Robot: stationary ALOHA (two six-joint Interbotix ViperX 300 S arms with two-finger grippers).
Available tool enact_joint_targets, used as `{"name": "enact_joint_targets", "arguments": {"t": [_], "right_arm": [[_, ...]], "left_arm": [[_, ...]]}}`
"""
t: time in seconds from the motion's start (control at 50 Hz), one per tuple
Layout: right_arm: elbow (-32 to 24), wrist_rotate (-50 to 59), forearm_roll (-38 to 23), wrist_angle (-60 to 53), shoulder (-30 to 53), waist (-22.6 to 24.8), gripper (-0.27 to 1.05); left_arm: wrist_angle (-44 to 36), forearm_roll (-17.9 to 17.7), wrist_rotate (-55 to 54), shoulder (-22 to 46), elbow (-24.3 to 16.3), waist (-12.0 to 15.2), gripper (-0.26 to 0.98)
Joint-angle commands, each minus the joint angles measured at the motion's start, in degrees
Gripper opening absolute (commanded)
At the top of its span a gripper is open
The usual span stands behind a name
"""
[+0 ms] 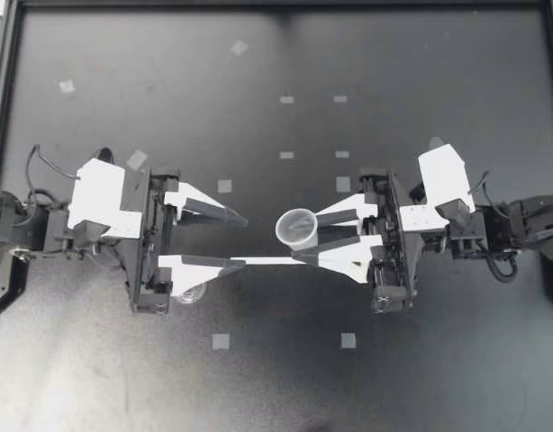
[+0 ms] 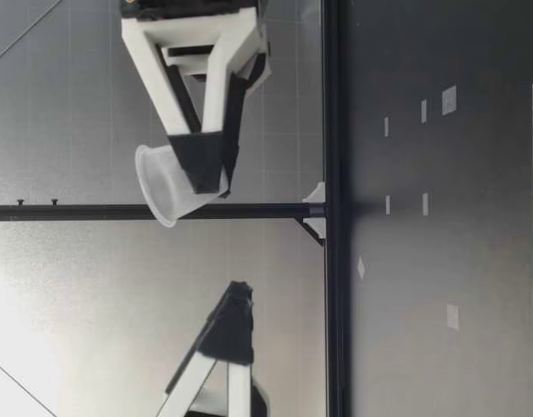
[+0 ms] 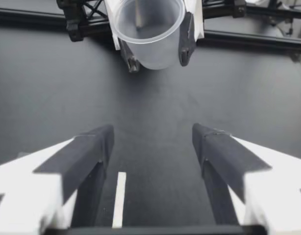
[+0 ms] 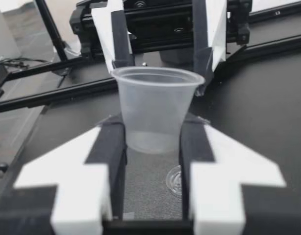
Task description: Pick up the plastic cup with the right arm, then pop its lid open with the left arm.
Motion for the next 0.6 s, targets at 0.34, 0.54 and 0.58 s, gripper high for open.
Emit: {"name": "enact_joint_targets", "arguments": {"t": [0.34, 0.54, 0.58], "right_arm": [[-0.4, -0.1, -0.5, -0.4, -0.5, 0.0, 0.23], [-0.5, -0.1, -0.5, -0.4, -0.4, -0.1, 0.23], [-0.6, -0.1, -0.5, -0.4, -0.3, -0.1, 0.23]], "left_arm": [[-0.4, -0.1, -0.1, -1.0, -0.6, -0.1, 0.57], [-0.4, -0.1, -0.1, -1.0, -0.5, -0.1, 0.57], [-0.4, -0.1, -0.1, -1.0, -0.5, -0.1, 0.57]]}}
